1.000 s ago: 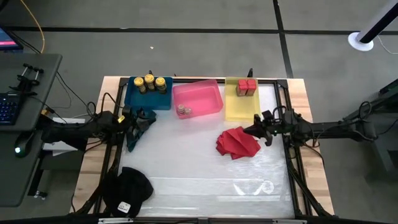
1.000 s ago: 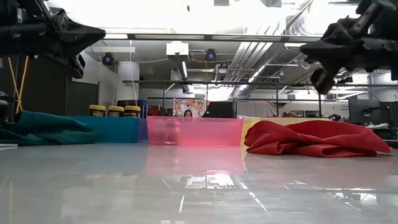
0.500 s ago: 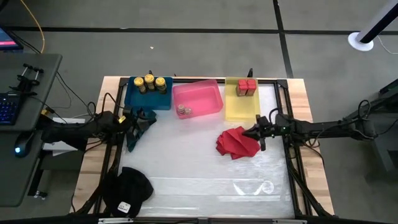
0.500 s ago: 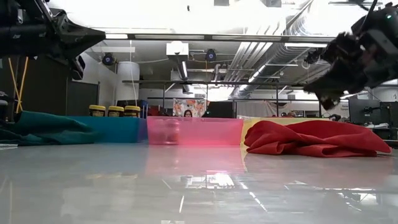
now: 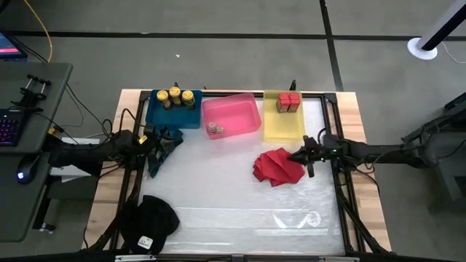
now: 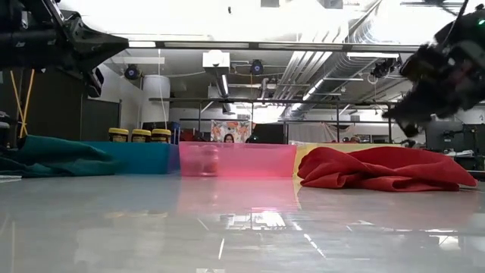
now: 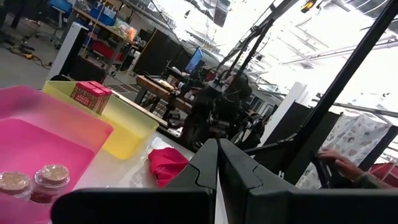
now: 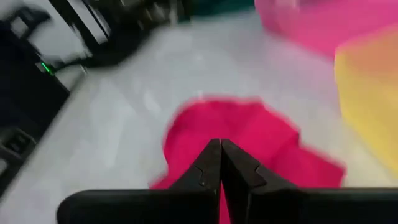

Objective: Sort spices by type
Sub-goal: Return to Home Position

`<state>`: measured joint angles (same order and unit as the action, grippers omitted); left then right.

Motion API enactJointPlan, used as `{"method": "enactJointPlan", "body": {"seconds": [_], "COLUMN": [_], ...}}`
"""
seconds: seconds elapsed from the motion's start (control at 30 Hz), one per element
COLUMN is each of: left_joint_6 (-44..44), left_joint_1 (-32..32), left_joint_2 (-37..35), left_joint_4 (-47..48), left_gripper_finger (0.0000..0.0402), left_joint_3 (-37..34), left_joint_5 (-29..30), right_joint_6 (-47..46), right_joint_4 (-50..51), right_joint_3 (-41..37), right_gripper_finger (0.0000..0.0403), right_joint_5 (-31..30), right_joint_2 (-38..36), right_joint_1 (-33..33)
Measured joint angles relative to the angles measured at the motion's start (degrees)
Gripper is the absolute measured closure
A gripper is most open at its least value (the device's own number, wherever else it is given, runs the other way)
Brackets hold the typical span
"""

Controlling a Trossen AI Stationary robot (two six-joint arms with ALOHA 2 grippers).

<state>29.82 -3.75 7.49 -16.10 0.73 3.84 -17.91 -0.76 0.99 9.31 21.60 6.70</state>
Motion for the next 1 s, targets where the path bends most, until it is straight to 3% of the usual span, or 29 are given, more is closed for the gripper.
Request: {"method": "enactJointPlan", "body": {"seconds": [0.27,0.47,0.73,1.0], "left_joint_6": [-0.01,-0.01,0.0,0.0], "left_joint_1": [0.0,-0.01,-0.02,-0.02], "left_joint_2": [0.0,0.39,1.25,1.48], "left_joint_4": [0.0,0.12,1.59,1.77], "left_gripper_finger": [0.0401,0.0401,0.0401,0.0401], "left_joint_3": [0.0,0.01,0.0,0.0], "left_joint_5": [0.0,-0.13,-0.22,-0.22], "right_joint_6": [0.0,0.0,0.0,0.0], "right_joint_4": [-0.28,-7.94,-3.12,-1.63], "right_joint_3": [-0.01,0.07,-0.42,-0.42], "right_gripper_finger": [0.0402,0.0402,0.0402,0.0402], "right_joint_5": [-0.13,0.79,0.45,0.42], "right_joint_2": [-21.53,-21.59,-21.61,-21.61], "right_joint_1": [0.01,-1.28,-5.65,-5.97]}}
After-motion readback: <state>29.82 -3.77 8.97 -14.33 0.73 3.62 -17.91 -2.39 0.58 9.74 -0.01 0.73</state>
